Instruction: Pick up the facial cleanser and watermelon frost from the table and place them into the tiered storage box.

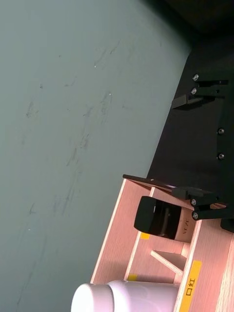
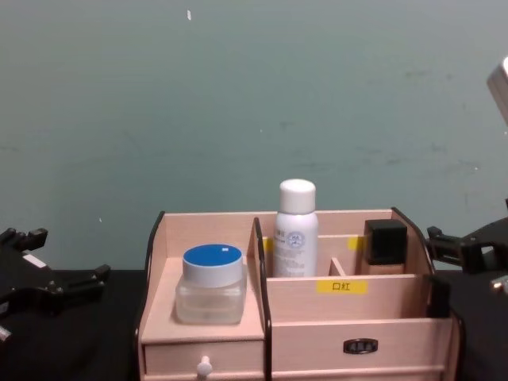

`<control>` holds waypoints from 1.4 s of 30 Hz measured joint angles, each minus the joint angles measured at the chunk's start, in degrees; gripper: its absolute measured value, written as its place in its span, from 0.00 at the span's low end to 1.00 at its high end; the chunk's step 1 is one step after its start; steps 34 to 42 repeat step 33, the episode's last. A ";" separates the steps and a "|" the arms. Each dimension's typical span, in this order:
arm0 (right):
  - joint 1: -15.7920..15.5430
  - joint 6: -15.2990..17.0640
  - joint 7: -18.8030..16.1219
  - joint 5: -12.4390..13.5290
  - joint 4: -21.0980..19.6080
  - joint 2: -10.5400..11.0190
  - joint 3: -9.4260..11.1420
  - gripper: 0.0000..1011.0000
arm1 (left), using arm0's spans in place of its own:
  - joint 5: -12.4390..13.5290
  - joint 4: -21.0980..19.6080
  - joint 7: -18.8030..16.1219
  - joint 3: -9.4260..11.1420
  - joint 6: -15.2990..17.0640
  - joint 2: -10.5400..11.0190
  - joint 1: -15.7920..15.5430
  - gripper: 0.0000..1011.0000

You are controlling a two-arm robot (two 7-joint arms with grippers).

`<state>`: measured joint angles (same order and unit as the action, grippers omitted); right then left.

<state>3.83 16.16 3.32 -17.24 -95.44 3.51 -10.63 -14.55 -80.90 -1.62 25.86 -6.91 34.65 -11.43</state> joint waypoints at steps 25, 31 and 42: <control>0.00 0.00 0.00 0.00 0.00 0.00 0.00 0.99 | 0.00 0.00 0.00 0.00 0.00 0.00 0.00 0.99; 0.00 0.00 0.00 0.00 0.00 0.00 0.00 0.99 | 0.00 0.00 0.00 0.00 0.00 0.00 0.00 0.99; 0.00 0.00 0.00 0.00 0.00 0.00 0.00 0.99 | 0.00 0.00 0.00 0.00 0.00 0.00 0.00 0.99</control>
